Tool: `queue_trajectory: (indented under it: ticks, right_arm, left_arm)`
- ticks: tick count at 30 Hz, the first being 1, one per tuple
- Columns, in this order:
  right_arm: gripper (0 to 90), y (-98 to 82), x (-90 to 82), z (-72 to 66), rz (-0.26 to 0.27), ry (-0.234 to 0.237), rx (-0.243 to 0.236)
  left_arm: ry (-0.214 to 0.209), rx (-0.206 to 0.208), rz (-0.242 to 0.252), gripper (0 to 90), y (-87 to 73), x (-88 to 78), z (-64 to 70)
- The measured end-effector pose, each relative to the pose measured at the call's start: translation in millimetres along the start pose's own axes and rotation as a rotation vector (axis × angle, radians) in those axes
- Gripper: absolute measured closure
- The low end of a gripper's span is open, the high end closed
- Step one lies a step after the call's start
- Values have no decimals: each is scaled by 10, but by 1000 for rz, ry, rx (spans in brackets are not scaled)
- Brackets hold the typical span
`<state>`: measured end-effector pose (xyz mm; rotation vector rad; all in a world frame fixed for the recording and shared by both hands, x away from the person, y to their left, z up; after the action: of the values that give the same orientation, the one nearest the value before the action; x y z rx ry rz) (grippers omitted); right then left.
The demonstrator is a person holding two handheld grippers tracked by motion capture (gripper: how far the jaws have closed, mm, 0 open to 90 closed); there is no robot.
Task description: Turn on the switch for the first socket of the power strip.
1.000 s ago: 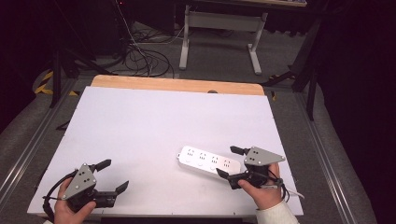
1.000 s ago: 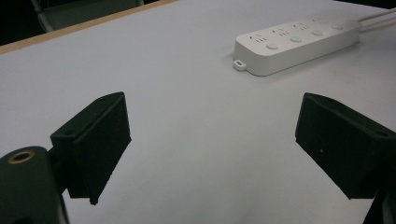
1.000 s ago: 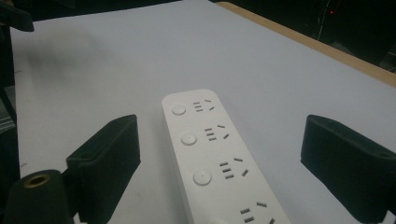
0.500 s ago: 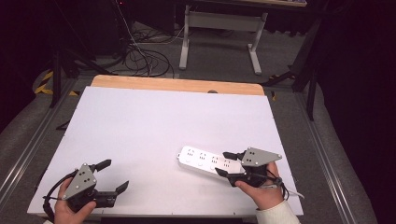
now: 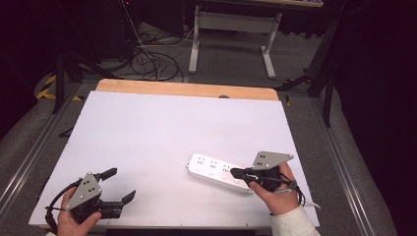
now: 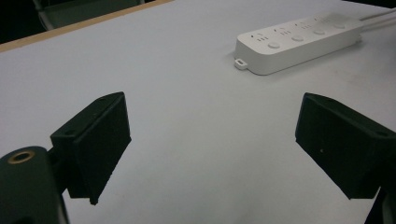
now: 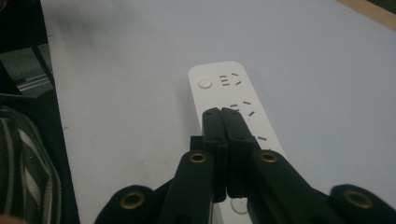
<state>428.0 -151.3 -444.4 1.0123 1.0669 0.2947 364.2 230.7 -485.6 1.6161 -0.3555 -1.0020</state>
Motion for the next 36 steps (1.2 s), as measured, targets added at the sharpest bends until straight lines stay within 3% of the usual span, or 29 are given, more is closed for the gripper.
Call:
queue_trajectory:
  ticks: [3, 12, 24, 36]
  right_arm:
    - [900, -1, 19, 5, -14, 9, 10]
    - [900, -34, 105, 67, -108, -64, -2]
    - [900, -163, 225, 149, -256, -115, 6]
    - [900, -252, 277, 144, -322, -89, 15]
  left_arm:
    - [0, -1, 0, 110, 0, -1, -1]
    - [1, 0, 0, 111, -1, -2, -3]
    - [2, 0, -2, 111, -2, -2, -4]
    - [1, 2, -4, 111, -3, -5, -7]
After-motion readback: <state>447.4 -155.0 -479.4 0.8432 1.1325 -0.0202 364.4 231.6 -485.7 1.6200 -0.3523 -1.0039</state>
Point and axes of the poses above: each handheld gripper's, and its own axes: x roughly forward along the jaws, y roughly out of its top, z roughly to its right, the point moved 6 cm from there along x, roughly forward along the jaws, and after that the axes turned 8 degrees about -y, right-handed, at the moved point
